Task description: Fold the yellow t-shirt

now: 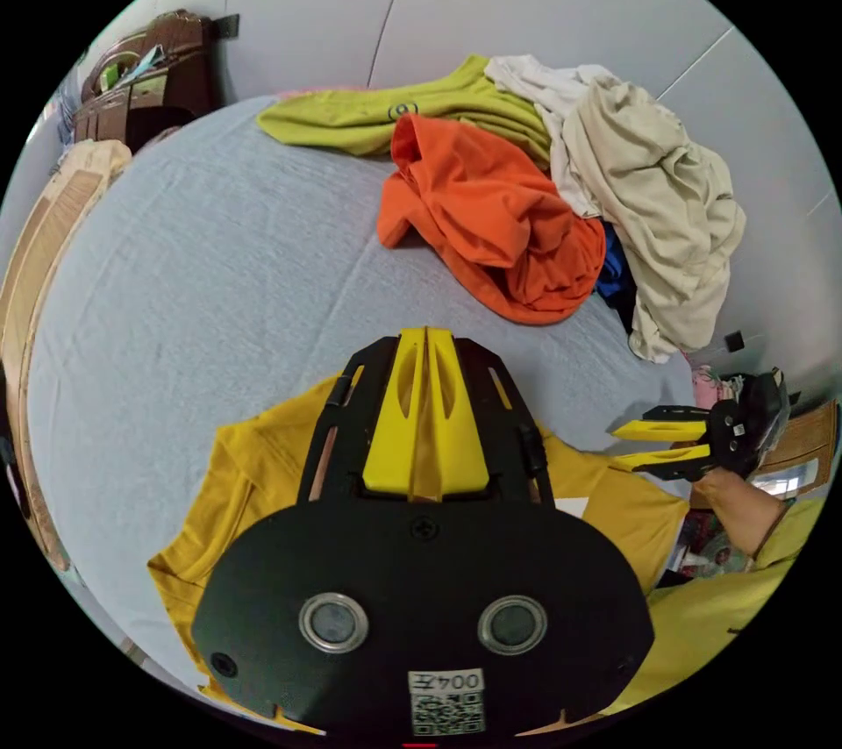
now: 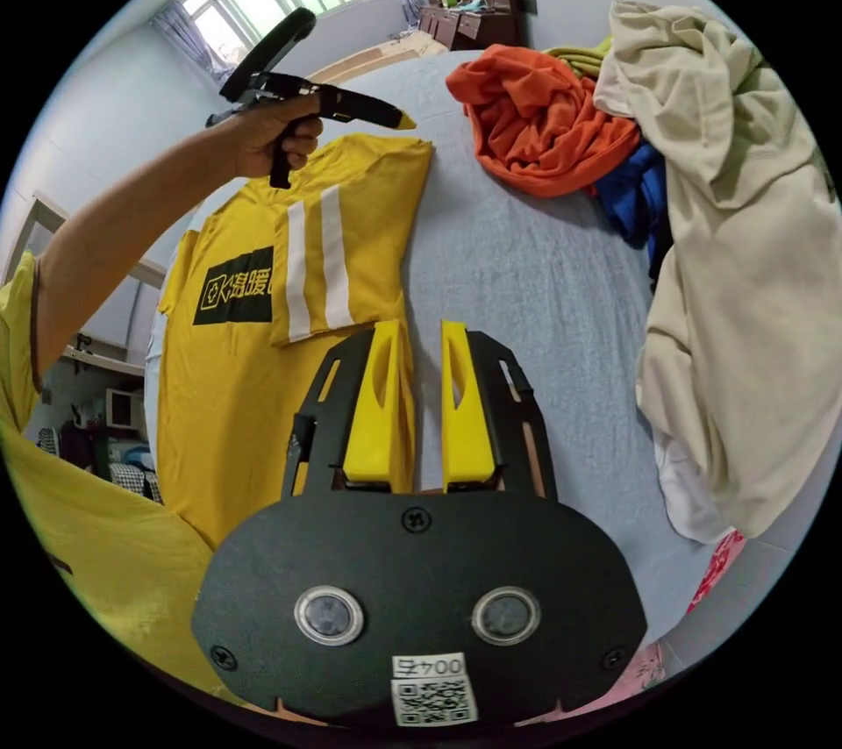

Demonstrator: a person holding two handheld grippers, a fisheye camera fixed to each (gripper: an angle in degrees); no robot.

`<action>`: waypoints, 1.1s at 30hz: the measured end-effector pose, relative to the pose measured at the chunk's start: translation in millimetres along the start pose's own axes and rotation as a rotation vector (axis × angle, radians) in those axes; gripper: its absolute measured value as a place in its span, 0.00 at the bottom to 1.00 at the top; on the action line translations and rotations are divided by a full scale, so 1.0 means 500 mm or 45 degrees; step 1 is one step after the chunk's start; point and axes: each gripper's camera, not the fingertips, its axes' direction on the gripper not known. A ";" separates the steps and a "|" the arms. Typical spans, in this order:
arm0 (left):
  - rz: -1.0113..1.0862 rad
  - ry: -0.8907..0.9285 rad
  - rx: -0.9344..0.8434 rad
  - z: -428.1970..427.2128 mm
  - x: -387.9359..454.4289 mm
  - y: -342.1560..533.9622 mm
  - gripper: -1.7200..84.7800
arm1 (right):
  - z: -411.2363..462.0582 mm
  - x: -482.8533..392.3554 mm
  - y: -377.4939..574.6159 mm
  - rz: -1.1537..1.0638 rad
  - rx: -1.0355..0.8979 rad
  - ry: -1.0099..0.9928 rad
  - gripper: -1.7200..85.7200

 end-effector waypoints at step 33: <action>0.159 -0.192 -0.140 0.048 0.282 0.287 0.03 | -0.129 -0.046 0.021 0.057 0.047 -0.143 0.11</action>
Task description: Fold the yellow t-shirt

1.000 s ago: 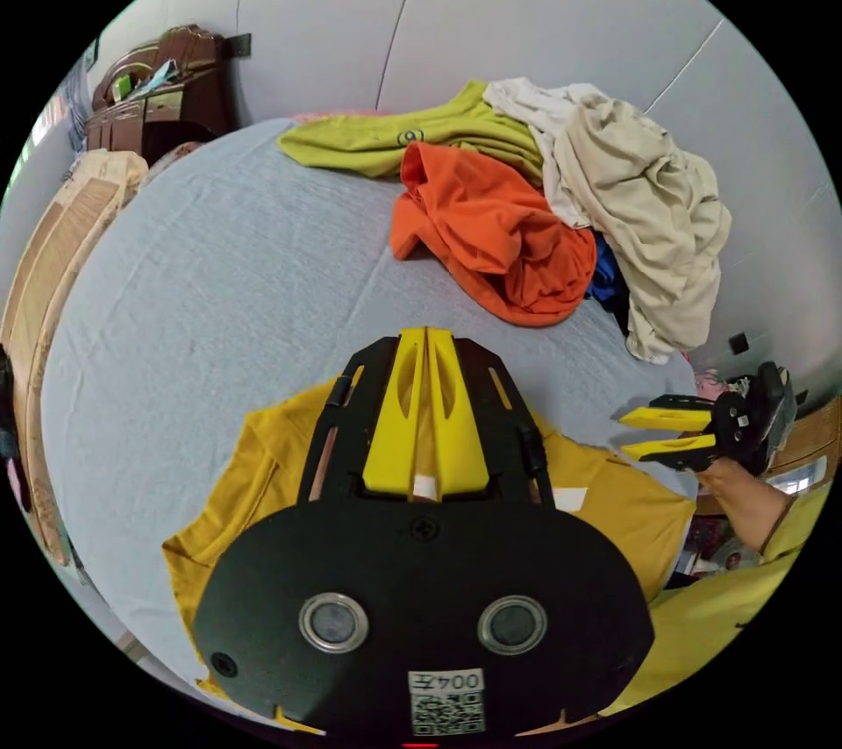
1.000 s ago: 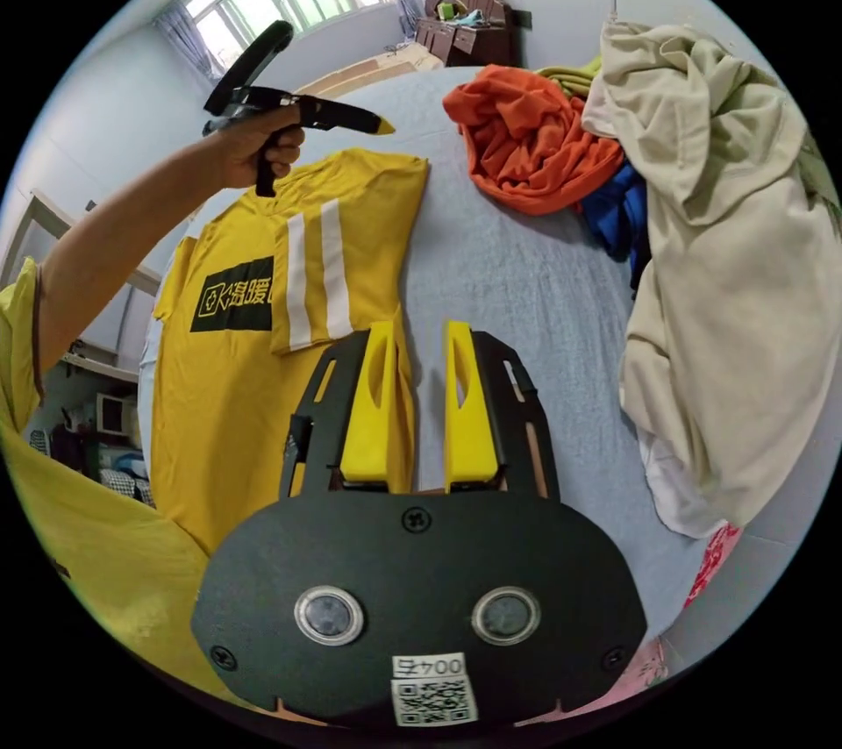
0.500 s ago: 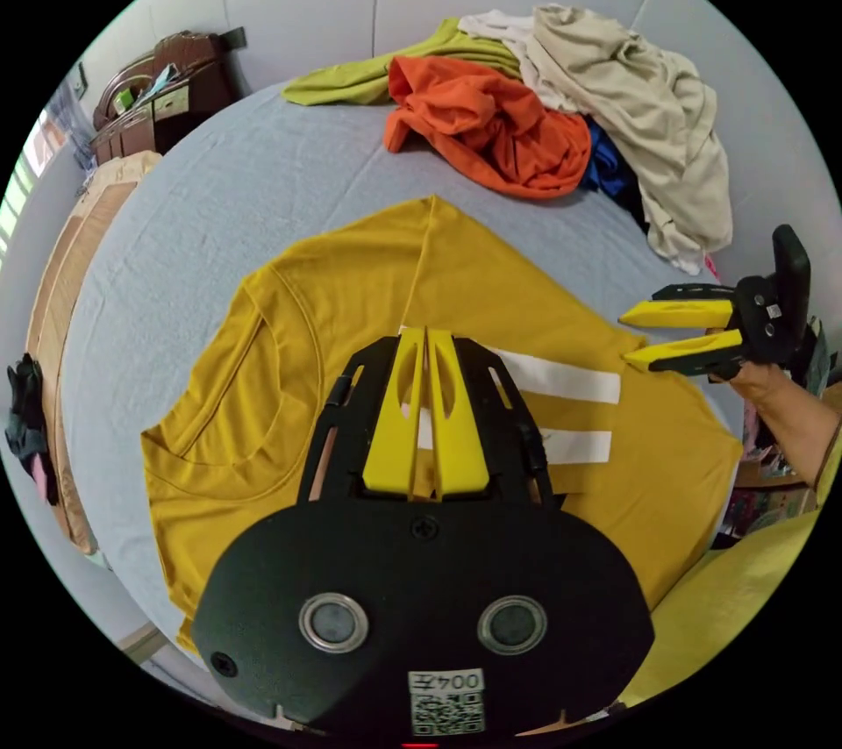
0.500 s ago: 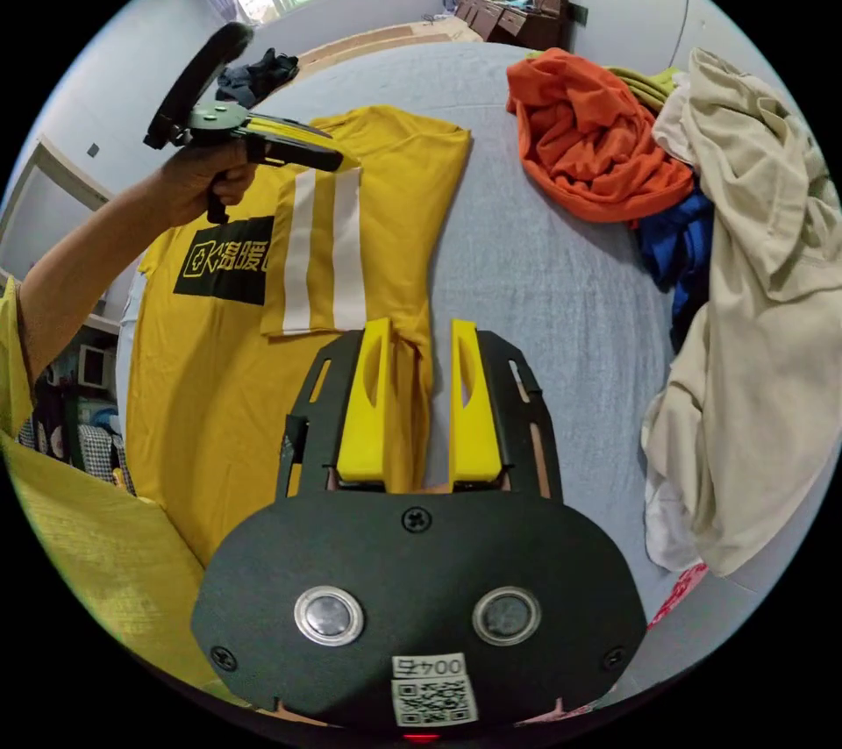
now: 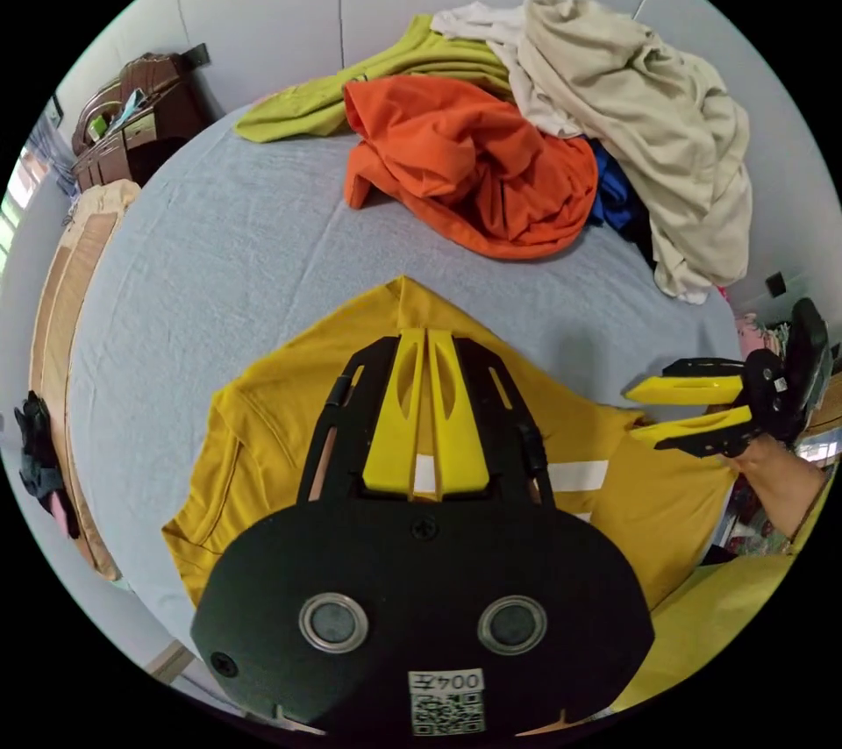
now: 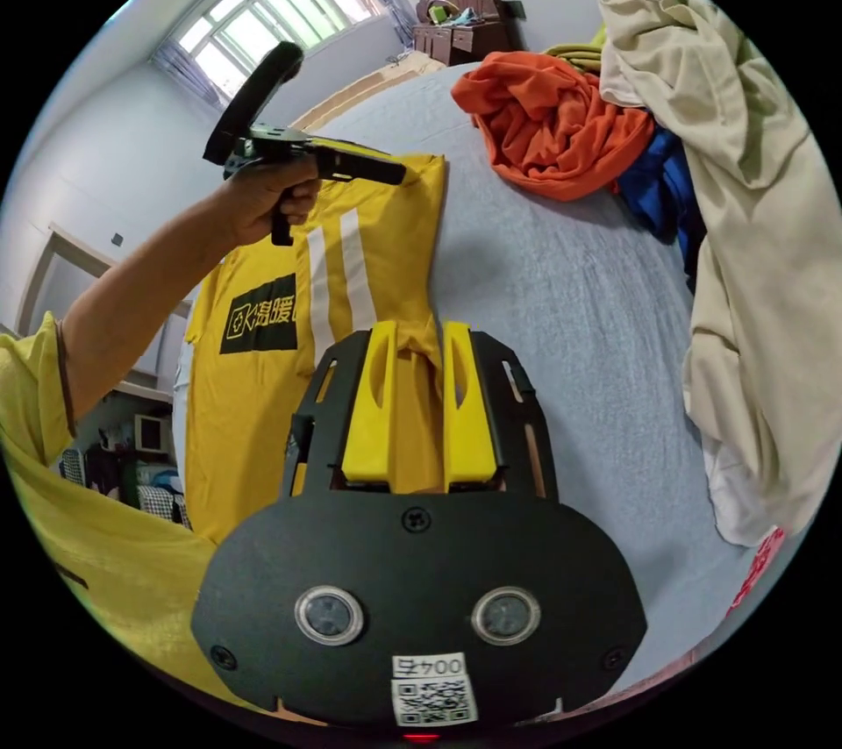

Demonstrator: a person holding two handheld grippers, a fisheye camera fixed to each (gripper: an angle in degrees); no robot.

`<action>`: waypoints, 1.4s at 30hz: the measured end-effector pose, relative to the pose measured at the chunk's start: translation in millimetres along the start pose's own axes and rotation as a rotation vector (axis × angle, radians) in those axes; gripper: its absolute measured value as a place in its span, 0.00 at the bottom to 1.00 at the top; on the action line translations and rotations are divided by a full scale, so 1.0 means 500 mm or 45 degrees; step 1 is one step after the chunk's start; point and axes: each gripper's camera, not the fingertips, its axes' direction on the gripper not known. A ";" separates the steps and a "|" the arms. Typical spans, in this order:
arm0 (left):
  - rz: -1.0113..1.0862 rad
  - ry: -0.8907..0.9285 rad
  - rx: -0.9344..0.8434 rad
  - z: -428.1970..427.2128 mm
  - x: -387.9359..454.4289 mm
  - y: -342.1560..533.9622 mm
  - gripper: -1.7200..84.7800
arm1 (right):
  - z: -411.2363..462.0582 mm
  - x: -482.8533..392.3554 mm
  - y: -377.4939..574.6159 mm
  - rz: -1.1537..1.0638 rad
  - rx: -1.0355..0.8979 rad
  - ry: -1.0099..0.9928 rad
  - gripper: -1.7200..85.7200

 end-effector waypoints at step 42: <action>-0.501 -0.103 -0.370 -0.124 0.837 1.089 0.02 | -0.348 -0.256 0.701 -0.108 -0.518 0.317 0.01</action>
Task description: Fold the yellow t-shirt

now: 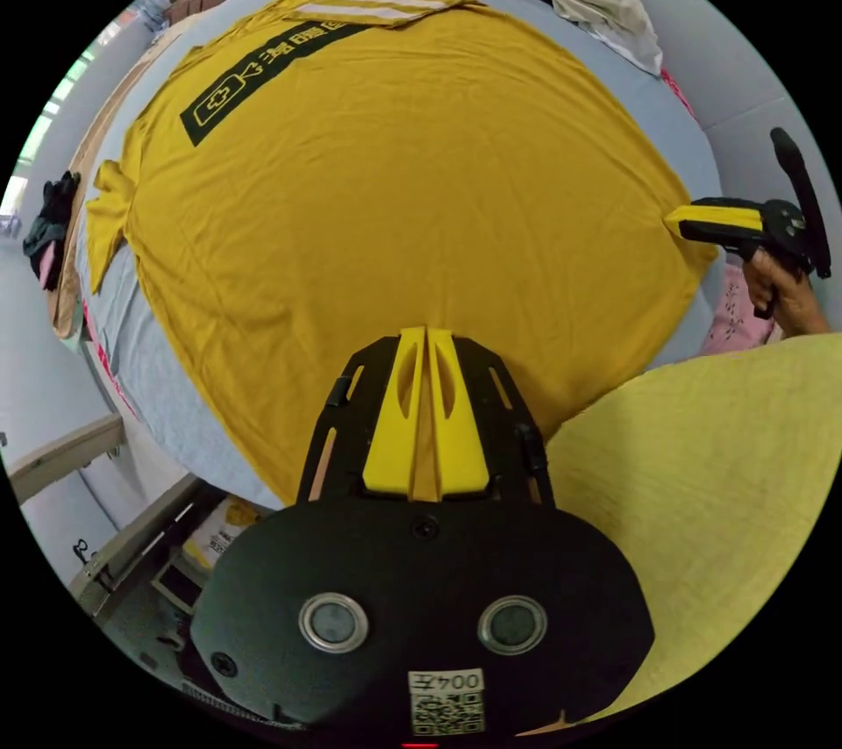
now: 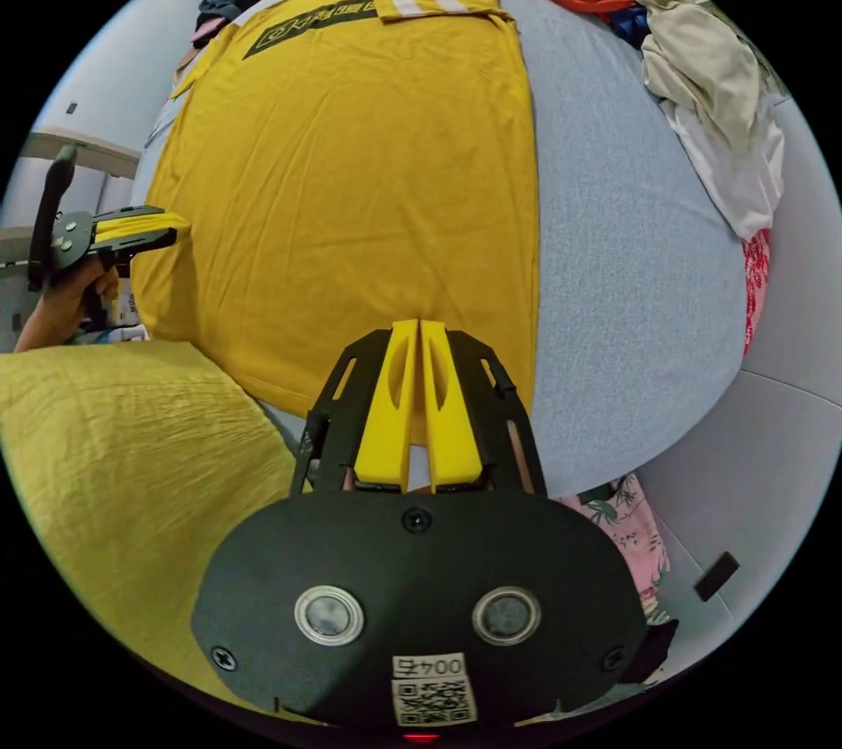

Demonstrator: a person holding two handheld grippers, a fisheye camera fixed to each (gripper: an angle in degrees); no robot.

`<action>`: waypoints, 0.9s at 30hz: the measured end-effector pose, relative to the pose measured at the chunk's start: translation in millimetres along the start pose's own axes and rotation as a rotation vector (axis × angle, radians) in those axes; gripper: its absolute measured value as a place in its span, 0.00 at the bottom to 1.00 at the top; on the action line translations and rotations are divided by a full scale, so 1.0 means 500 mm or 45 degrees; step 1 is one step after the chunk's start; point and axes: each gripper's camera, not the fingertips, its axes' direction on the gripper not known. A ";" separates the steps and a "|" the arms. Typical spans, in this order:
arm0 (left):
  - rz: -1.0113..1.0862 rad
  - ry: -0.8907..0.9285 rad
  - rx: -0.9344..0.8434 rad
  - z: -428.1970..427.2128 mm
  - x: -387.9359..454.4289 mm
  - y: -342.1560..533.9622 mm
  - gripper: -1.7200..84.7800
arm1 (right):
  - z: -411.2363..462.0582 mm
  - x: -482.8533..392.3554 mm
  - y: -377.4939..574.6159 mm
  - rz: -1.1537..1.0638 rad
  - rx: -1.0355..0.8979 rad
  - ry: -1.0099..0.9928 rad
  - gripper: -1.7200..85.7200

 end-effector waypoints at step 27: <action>0.346 0.243 0.100 0.129 0.378 0.410 0.05 | -0.176 0.253 0.342 0.227 0.170 -0.463 0.09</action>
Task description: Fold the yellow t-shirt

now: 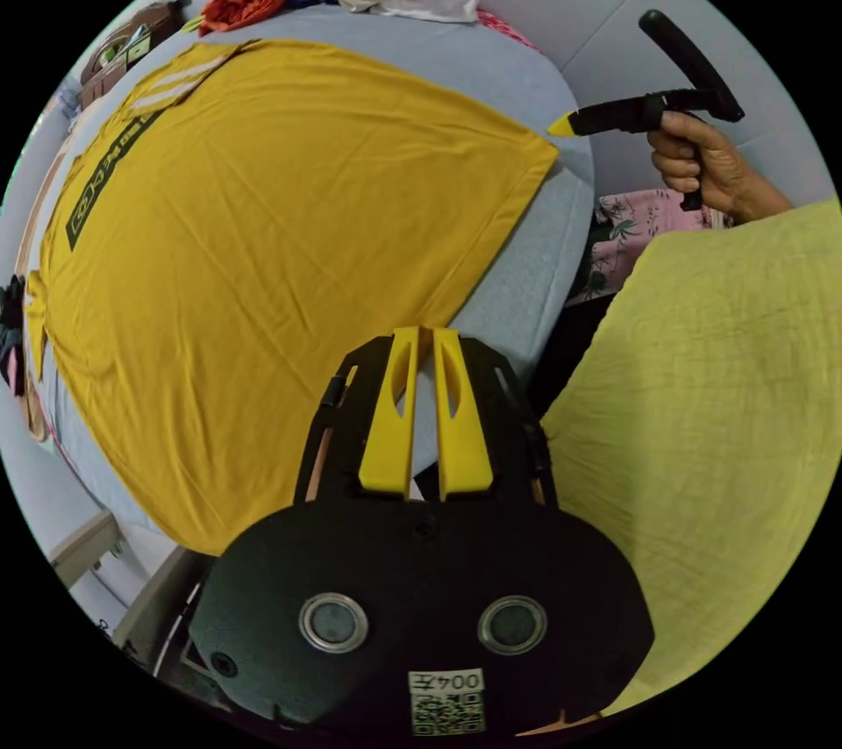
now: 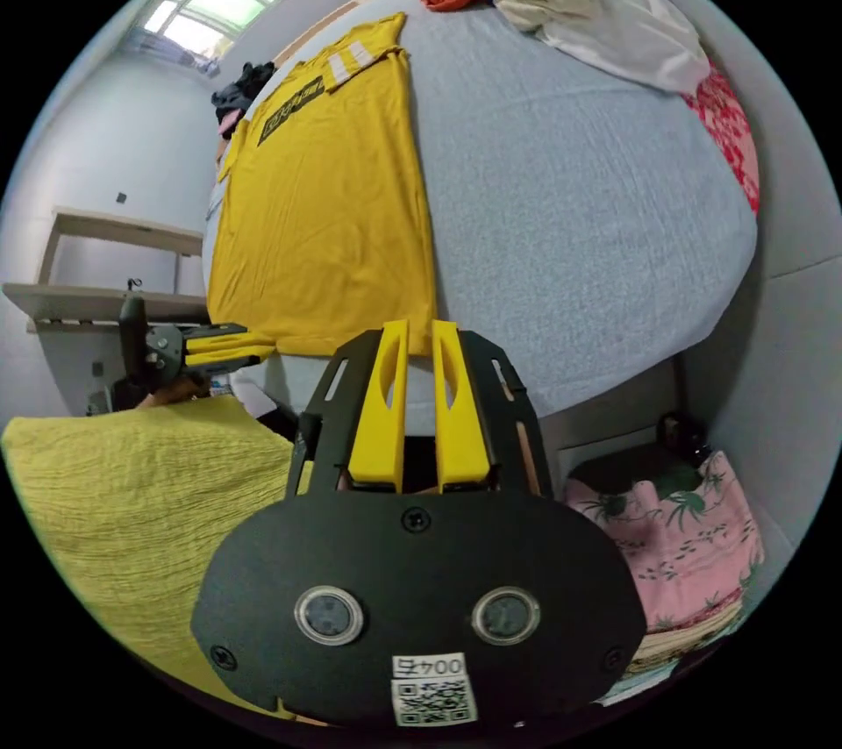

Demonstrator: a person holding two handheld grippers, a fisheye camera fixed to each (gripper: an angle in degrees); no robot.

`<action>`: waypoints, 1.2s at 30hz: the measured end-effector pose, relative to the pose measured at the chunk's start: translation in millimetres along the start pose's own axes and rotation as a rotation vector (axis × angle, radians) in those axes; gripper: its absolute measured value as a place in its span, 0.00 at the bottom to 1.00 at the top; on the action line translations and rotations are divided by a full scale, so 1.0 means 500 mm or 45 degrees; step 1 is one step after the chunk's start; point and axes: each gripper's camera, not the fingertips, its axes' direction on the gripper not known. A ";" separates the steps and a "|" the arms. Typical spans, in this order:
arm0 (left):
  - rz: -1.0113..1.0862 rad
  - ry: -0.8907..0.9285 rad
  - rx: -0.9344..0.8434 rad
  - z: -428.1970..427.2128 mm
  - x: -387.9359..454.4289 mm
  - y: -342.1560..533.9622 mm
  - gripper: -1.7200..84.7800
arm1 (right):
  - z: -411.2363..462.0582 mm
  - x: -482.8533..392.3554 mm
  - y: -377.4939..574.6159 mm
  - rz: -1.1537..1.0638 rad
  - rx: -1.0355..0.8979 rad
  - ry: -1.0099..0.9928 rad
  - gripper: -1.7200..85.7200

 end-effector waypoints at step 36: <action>-0.118 0.134 -0.019 0.073 0.093 0.181 0.03 | 0.119 -0.100 -0.232 -0.202 -0.192 0.296 0.09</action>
